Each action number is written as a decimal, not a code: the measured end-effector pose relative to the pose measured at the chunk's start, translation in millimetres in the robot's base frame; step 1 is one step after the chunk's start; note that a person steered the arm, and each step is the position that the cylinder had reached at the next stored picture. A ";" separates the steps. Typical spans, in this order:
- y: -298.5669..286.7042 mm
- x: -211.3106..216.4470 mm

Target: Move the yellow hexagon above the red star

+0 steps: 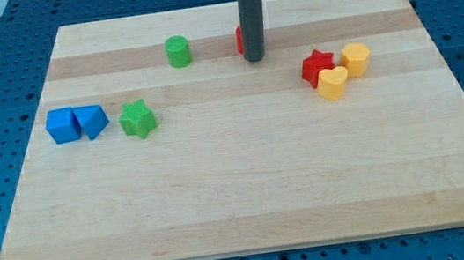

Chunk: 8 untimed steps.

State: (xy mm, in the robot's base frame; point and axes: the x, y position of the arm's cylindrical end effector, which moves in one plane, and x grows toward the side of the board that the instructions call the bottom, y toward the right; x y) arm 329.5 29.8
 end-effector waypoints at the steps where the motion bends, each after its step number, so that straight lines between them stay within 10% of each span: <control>1: 10.8 13.9; 4: 221.1 9.5; 8: 147.0 43.9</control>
State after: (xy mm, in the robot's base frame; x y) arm 373.4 176.7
